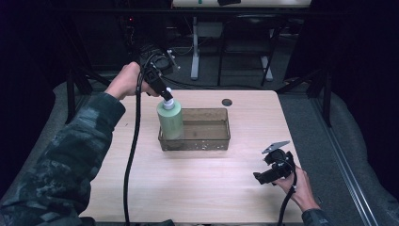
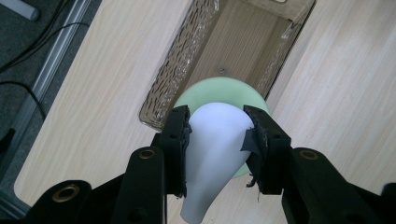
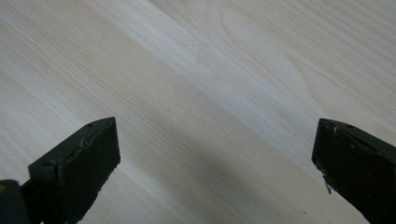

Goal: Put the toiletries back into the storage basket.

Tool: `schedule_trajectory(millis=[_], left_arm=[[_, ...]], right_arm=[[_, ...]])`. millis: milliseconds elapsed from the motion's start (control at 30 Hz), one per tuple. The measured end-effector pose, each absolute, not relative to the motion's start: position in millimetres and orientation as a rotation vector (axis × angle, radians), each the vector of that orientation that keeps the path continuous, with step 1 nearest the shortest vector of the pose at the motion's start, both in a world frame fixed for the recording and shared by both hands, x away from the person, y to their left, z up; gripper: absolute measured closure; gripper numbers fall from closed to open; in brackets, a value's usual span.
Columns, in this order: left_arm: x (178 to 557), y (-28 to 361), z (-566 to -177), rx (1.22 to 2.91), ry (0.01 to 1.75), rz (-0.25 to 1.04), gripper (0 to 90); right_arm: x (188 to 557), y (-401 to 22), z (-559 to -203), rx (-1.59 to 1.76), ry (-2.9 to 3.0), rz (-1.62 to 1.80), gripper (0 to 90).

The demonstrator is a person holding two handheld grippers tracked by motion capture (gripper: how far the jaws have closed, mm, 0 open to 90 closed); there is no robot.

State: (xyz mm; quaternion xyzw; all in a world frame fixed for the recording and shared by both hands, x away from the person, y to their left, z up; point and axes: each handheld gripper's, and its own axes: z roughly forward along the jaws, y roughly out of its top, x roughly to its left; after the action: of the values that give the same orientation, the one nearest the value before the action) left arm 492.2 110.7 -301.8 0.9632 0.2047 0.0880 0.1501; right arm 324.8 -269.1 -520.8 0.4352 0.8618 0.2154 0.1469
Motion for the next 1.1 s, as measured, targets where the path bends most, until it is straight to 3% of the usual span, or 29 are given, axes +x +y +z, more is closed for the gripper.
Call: schedule_trajectory(millis=[1100], left_arm=[[494,117,-317,2.807,0.600,0.208,62.3]], right_arm=[[325,-269,-521,1.256,2.486,0.621,0.8]])
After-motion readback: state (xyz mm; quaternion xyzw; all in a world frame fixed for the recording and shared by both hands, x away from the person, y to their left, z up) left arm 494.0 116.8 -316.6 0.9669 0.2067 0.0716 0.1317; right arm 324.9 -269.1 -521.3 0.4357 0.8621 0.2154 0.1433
